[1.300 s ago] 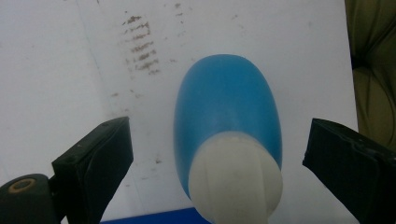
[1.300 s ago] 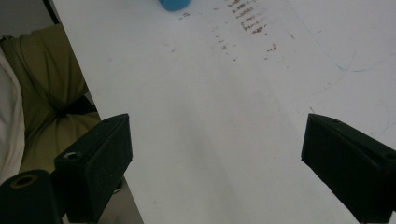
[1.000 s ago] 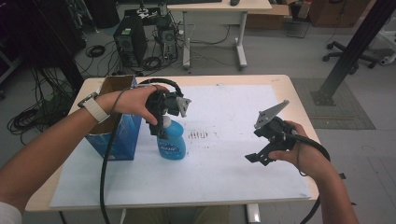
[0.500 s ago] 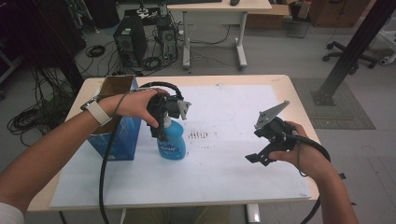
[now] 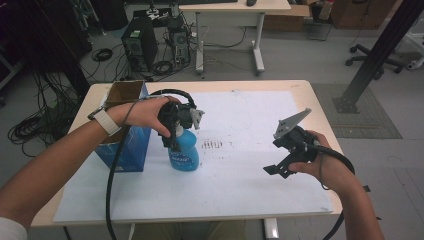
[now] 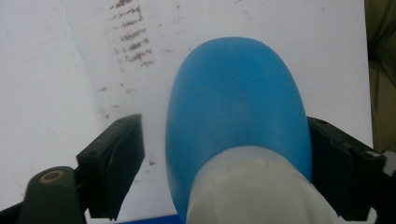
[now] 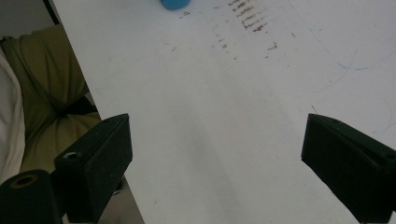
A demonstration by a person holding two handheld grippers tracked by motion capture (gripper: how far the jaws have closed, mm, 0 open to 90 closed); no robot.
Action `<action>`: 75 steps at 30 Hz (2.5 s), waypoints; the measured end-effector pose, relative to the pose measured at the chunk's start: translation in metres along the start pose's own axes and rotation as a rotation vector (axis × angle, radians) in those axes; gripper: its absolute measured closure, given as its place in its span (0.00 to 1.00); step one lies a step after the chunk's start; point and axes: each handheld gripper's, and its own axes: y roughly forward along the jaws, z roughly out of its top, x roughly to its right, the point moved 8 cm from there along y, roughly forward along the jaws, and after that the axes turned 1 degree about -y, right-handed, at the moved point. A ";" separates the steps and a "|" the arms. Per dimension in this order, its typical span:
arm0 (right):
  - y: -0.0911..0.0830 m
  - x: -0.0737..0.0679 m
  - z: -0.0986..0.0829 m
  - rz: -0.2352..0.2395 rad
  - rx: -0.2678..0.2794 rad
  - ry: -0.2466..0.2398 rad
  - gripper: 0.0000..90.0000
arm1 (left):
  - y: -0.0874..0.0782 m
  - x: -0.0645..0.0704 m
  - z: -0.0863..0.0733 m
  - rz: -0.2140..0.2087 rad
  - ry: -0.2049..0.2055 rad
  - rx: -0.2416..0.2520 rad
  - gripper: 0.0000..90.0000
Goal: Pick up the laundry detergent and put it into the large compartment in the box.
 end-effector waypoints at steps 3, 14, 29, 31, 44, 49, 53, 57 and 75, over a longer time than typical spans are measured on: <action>0.000 0.000 0.000 0.001 0.000 0.001 0.10 | 0.001 0.000 0.000 -0.001 0.002 0.000 0.23; 0.000 0.000 -0.001 -0.001 0.003 0.004 0.10 | 0.001 0.000 0.000 -0.006 0.003 0.000 0.32; -0.002 -0.002 -0.001 -0.003 0.007 0.003 0.10 | 0.000 0.004 0.000 -0.012 0.017 0.002 0.41; -0.002 -0.002 -0.001 -0.003 0.006 0.004 0.10 | 0.000 0.004 0.000 -0.010 0.017 0.003 0.41; -0.004 -0.002 -0.002 -0.005 0.009 0.003 0.10 | -0.003 0.005 0.001 0.008 0.022 0.004 0.41; -0.004 -0.002 -0.003 -0.006 0.009 0.003 0.10 | -0.006 0.006 0.003 0.010 0.017 0.016 0.41; -0.004 -0.002 -0.003 -0.006 0.011 0.003 0.10 | -0.009 0.007 0.004 0.005 0.014 0.030 0.41; -0.004 -0.003 -0.003 -0.006 0.013 0.002 0.10 | -0.012 0.009 0.005 0.011 0.006 0.029 0.41; -0.006 -0.005 0.001 -0.004 0.018 -0.010 0.10 | -0.028 0.013 0.009 0.034 -0.011 0.037 0.41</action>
